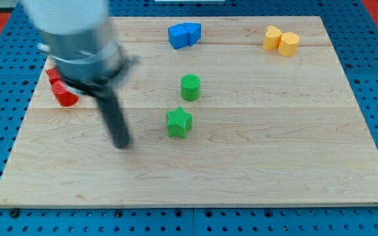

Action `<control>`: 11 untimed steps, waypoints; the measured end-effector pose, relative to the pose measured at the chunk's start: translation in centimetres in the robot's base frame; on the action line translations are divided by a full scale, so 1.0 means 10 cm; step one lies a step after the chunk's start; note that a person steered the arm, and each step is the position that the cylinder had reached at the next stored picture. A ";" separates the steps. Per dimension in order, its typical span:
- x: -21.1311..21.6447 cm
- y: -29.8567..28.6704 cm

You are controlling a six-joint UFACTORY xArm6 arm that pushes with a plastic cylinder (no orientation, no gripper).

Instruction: Move the green star a bit up

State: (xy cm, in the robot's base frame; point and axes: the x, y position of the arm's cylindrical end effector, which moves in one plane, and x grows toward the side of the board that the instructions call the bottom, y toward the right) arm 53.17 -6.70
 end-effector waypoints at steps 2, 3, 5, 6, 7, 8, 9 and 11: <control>-0.70 0.75; -0.39 1.02; -0.46 0.50; -0.75 0.50; -0.84 0.64; -0.84 0.67; -0.84 0.68; -0.87 0.68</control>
